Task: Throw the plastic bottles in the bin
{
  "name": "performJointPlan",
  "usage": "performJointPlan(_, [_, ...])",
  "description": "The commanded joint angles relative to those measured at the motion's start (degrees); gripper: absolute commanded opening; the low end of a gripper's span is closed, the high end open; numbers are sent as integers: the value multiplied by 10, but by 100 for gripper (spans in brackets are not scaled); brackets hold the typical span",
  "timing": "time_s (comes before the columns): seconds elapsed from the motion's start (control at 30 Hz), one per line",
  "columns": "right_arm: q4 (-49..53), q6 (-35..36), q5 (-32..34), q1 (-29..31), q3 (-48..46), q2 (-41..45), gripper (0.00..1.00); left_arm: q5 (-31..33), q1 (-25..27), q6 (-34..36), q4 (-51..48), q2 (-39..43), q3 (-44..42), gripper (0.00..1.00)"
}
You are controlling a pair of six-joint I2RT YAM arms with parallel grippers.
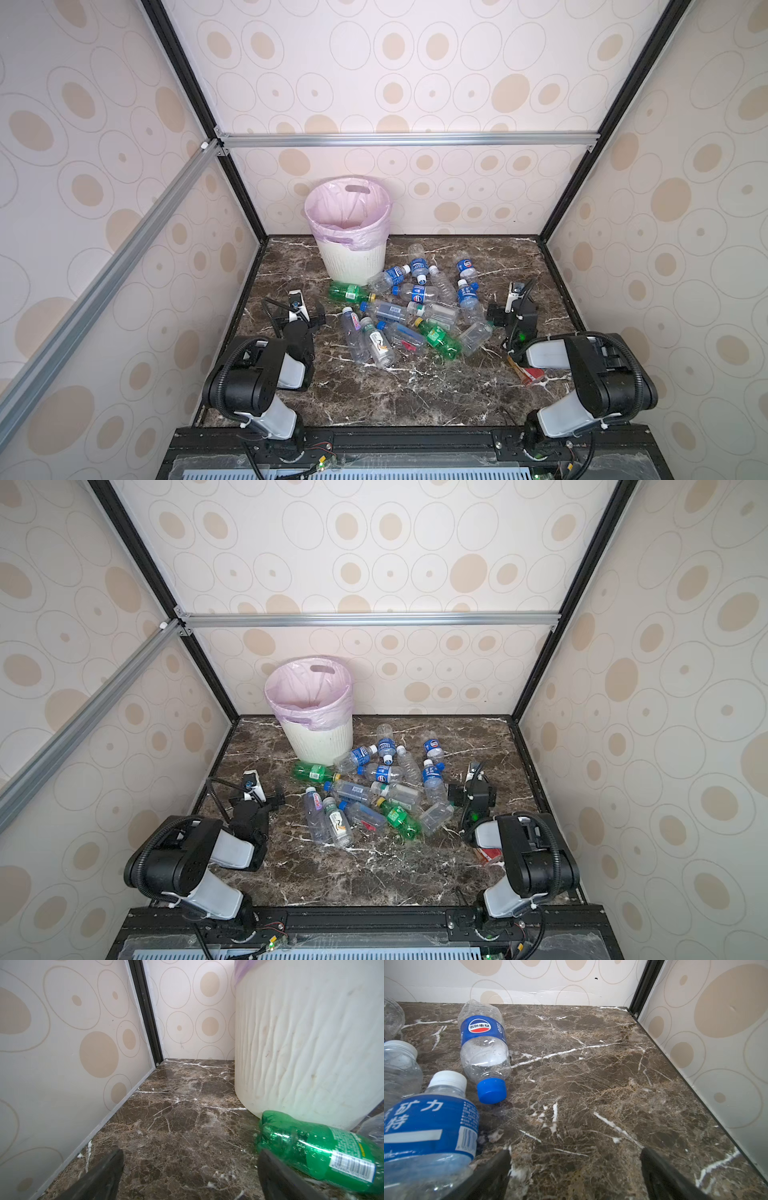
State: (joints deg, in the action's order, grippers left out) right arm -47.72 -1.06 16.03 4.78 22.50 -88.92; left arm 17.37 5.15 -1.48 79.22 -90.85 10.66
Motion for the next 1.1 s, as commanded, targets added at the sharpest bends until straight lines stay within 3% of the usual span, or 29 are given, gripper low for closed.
performJointPlan(0.0, [-3, 4, -5, 1, 7, 5, 100, -1, -3, 7, 20, 0, 9, 99])
performJointPlan(0.77, [-3, 3, -6, 1, 8, 5, 100, -1, -5, 2, 12, 1, 11, 99])
performJointPlan(0.9, [-16, 1, 22, 2, 7, 9, 100, -29, -12, 7, 23, 13, 1, 99])
performJointPlan(0.97, [52, -16, 22, 1, 21, 35, 100, 13, -4, 3, -22, 40, 11, 99])
performJointPlan(1.0, [40, -2, 29, 2, 24, 34, 100, 38, -1, -1, -48, 59, 19, 99])
performJointPlan(1.07, [102, -7, 55, 7, 42, 59, 100, 50, 1, -4, -73, 91, 19, 99])
